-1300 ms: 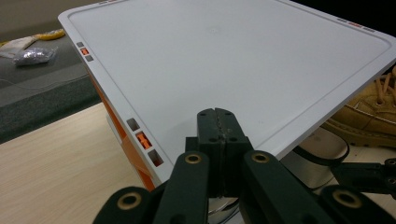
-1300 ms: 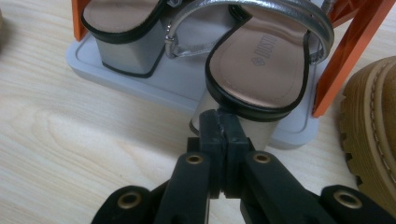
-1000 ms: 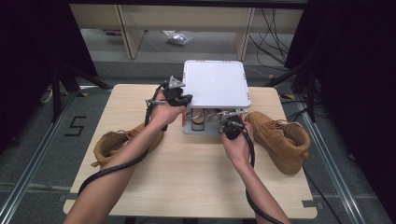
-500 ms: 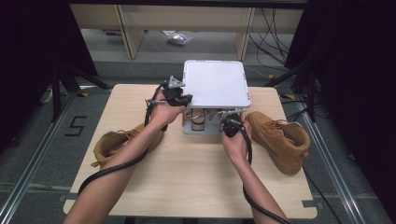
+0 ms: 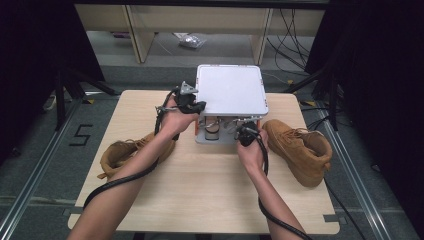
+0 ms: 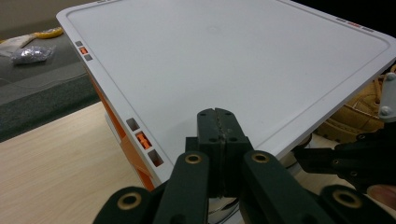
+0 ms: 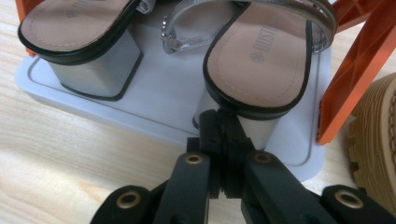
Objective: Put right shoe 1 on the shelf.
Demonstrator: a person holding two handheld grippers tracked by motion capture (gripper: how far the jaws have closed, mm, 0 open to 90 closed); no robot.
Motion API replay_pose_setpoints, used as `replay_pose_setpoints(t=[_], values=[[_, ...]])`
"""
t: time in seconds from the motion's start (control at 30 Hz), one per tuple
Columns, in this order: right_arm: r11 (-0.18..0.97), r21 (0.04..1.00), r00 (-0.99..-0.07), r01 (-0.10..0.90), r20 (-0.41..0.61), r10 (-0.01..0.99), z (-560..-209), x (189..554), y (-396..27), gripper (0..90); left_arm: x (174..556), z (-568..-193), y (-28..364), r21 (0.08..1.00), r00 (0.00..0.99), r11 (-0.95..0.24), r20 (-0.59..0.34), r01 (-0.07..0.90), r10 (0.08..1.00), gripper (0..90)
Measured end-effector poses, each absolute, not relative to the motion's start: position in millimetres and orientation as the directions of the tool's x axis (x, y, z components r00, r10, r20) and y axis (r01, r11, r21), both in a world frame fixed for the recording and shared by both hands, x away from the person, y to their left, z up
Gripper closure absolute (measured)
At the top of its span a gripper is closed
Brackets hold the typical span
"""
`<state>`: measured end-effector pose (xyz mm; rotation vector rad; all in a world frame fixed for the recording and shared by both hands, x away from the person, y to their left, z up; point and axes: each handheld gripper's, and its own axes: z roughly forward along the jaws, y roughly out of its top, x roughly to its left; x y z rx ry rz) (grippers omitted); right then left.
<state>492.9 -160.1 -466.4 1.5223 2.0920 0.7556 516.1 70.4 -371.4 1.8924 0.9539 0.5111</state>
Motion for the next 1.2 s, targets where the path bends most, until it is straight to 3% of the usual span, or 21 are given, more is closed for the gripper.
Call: replay_pose_setpoints(t=[0.43,0.6,0.77,1.2], values=[[0.222,0.662,-0.284,0.716,-0.014,0.959,-473,494,-160,88.8,516,-371,70,0.873,0.611,-0.274,-0.035,0.404,0.791,89.8],[0.233,0.675,-0.313,0.701,-0.002,0.95,-473,491,-165,79.9,516,-371,70,0.873,0.612,-0.274,-0.034,0.402,0.79,89.8],[0.161,0.68,-0.29,0.715,0.079,0.954,-464,479,-174,76.3,516,-373,70,0.881,0.612,-0.265,-0.035,0.393,0.79,89.8],[0.135,0.741,-0.31,0.658,0.104,0.945,-456,441,-210,68.5,515,-373,70,0.879,0.608,-0.271,-0.027,0.392,0.794,89.7]])
